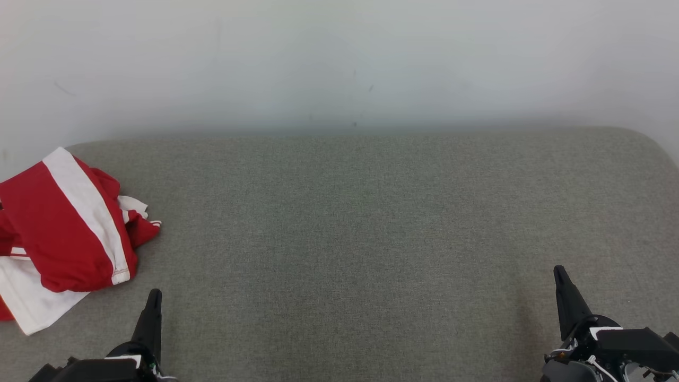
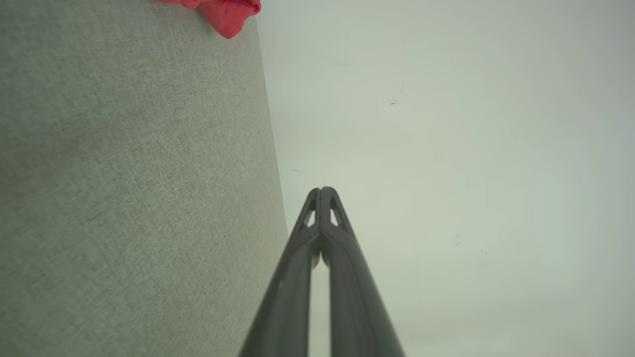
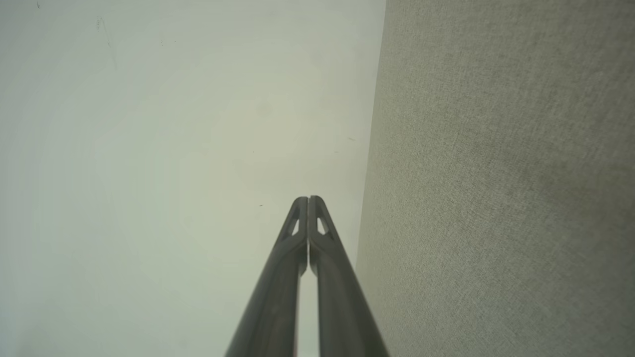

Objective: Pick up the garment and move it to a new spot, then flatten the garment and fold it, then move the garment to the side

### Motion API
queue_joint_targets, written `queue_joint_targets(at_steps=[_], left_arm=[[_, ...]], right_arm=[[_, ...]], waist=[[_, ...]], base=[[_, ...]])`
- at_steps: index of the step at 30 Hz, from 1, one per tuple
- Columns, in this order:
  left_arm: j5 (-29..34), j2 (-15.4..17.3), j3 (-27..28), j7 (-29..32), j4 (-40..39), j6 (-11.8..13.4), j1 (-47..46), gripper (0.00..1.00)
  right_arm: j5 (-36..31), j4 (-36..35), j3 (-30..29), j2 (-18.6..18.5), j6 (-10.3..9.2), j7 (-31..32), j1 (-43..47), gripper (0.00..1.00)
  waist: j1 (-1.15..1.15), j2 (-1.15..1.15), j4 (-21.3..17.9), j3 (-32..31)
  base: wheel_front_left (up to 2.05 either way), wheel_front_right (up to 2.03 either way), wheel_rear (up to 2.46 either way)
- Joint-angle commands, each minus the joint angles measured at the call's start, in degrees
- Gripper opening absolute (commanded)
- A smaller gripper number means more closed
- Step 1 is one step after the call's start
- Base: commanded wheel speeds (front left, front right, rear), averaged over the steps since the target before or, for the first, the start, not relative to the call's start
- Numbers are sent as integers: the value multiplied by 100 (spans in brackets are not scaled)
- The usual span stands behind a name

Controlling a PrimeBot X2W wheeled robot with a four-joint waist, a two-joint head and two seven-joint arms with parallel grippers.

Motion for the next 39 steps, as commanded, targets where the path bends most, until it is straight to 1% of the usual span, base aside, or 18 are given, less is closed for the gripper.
queue_joint_targets(at_steps=[1, 4, 5, 6, 7, 9, 14, 20, 29, 30, 39], left_arm=[[-28, -7, 11, -10, -19, -2, 46, 0], [-28, -7, 11, -10, -19, -2, 46, 0], [1, 0, -3, -1, 8, 0, 1, 100], [3, -3, -6, -6, 33, 0, 12, 0], [1, -11, -13, -2, 91, 0, 54, 100], [6, -25, -25, -13, 169, 0, 123, 100], [146, -22, -108, -165, 76, 0, 149, 100], [628, -19, -107, -335, -2, 0, 169, 100], [1779, -15, -135, -570, -194, 23, 189, 100], [1779, -15, -135, -570, -194, 23, 189, 100], [3030, 18, -204, -781, -362, 60, 232, 100]], right_arm=[[-2, -7, -7, 5, -14, 10, -39, 0], [-2, -7, -7, 5, -14, 10, -39, 0], [-1, 8, 2, 1, 0, -1, 2, 100], [-4, 31, 8, 3, 0, -6, 21, 0], [-1, 96, 9, 11, 0, -3, 70, 100], [-9, 186, 22, 22, 0, -15, 159, 100], [-152, 127, 151, 20, -1, -166, 188, 100], [-554, 50, 234, 17, -1, -336, 221, 100], [-1474, -100, 301, 14, -2, -569, 253, 100], [-1474, -100, 301, 14, -2, -569, 253, 100], [-2671, -335, 430, 10, -3, -780, 284, 100]], waist=[[0, 0, 0, 0], [0, 0, 0, 0], [0, 0, 0, 0], [0, 0, 0, 0], [0, 0, 0, 0], [0, 0, 0, 2], [0, 0, 3, 4], [0, 0, 4, 10], [0, 0, 5, 21], [0, 0, 5, 21], [0, 0, 7, 43]], base=[[0, 0, 0], [0, 0, 0], [0, 0, 0], [0, 0, 0], [0, 0, 0], [0, 0, 0], [0, 0, 0], [0, 0, 0], [0, 0, 0], [0, 0, 0], [0, 0, 0]])
